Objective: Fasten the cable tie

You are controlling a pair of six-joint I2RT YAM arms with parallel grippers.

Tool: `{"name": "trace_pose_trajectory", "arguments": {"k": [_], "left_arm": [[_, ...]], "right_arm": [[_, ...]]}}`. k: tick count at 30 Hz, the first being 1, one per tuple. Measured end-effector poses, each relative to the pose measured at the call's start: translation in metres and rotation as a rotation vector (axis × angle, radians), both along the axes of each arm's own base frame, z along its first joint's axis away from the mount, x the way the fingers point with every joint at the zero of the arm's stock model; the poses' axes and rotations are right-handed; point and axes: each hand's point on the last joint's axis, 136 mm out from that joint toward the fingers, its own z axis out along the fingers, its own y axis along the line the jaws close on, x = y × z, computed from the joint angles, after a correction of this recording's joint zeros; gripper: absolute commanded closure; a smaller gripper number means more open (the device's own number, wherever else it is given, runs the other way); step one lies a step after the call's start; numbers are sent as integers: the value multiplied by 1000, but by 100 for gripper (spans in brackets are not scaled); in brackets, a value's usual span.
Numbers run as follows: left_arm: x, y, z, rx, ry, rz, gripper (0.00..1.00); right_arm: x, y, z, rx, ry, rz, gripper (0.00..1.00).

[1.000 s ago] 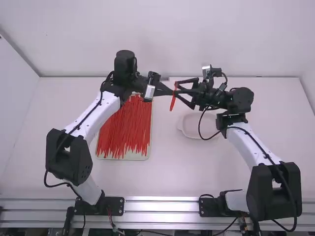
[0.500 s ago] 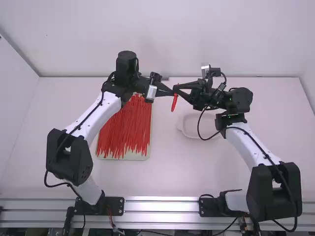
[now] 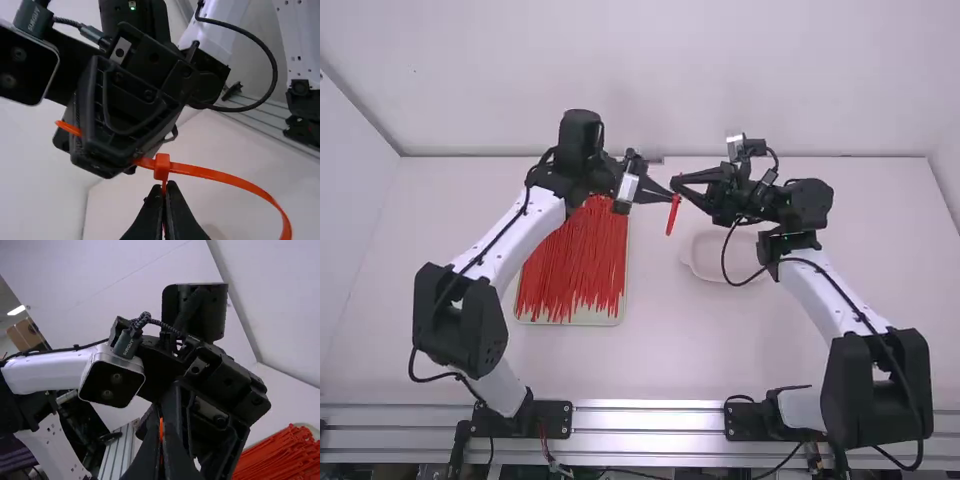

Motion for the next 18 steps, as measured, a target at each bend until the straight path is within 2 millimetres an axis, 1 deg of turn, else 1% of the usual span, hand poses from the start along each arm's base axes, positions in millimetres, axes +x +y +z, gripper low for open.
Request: {"name": "trace_pose_trajectory", "arguments": {"k": [7,14,18], "left_arm": [[-8,2,-16,39,84,8,98],[-19,7,-40,122,176,38,98],[-23,8,-49,134,141,40,98]], "right_arm": [[0,0,-3,-5,8,7,100],[0,1,-2,-6,1,9,100],[-3,0,2,1,-17,15,100]]}}
